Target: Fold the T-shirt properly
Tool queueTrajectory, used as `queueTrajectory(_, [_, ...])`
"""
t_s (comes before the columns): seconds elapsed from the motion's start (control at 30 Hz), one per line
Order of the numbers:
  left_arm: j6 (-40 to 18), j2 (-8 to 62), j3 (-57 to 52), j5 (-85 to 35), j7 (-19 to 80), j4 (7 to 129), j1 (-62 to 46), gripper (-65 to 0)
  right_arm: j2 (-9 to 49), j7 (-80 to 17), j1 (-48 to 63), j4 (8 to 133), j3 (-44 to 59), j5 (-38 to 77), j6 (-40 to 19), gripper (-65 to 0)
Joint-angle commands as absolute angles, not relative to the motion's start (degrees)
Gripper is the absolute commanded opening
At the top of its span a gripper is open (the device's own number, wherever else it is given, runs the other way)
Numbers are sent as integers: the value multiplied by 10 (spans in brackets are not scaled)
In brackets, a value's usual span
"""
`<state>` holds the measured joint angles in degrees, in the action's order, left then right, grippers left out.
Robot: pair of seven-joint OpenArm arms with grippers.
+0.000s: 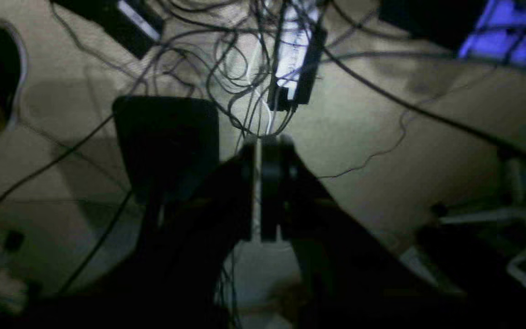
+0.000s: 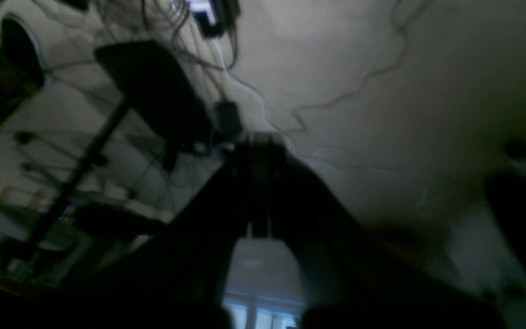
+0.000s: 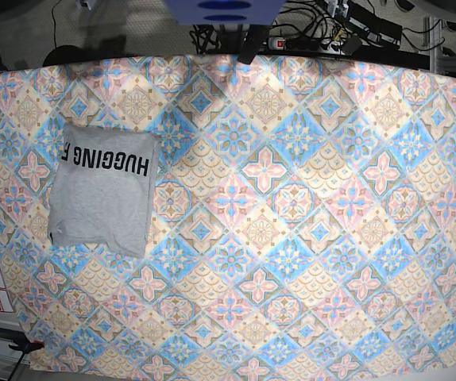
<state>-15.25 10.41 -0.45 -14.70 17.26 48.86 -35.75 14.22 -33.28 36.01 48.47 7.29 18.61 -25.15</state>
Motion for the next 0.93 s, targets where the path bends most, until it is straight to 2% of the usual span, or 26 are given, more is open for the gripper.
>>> queueTrajectory(0.0, [-151,106,-1,-135,159,468,-356,-650,146,-310,350,461,56,187,-255,-650])
queueTrajectory(0.2, [-151,92,43,-125,102,323,-270,-650,145,-96,264,226,-65,187,-255,-650])
queueTrajectory(0.37, [-151,88,145,-125,3,214,-219,-650,129,23,217,112,-107,190,-253,-650])
queueTrajectory(0.53, [-151,76,201,-126,-57,144,-172,-650,74,36,206,96,-107,190,-252,-650])
queueTrajectory(0.9, [-151,74,201,-129,-54,150,-148,-650,2,36,168,96,-101,188,-251,-650])
